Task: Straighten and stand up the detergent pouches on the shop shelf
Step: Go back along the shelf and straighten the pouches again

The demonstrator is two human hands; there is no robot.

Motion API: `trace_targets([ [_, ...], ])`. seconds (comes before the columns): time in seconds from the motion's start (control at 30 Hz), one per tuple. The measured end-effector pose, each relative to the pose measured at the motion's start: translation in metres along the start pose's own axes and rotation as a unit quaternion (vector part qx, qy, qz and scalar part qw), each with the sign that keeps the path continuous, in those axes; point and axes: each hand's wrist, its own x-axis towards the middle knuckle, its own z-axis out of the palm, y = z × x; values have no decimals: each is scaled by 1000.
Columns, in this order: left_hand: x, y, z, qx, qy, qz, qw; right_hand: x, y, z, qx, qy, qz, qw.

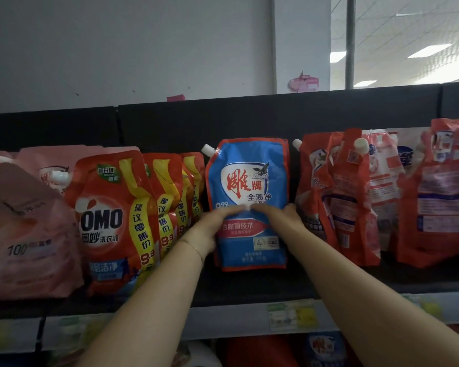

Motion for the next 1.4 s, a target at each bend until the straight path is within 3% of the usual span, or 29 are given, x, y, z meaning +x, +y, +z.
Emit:
trace_targets([
  [0.2,18,0,9,-84,99,53,990,39,6,15,70,14,26,997],
  [0.43,26,-6,10,-117,94,60,987,62,1,13,126,-71,77,986],
  [0.77,25,-9,13,-138,135,125,973,75,8,15,150,-139,42,978],
  [1.1,20,-11,19,-95,176,178,963,78,20,10,170,-154,-2,973],
  [1.4,25,-16,12,-22,275,207,939,71,22,11,142,-177,7,974],
])
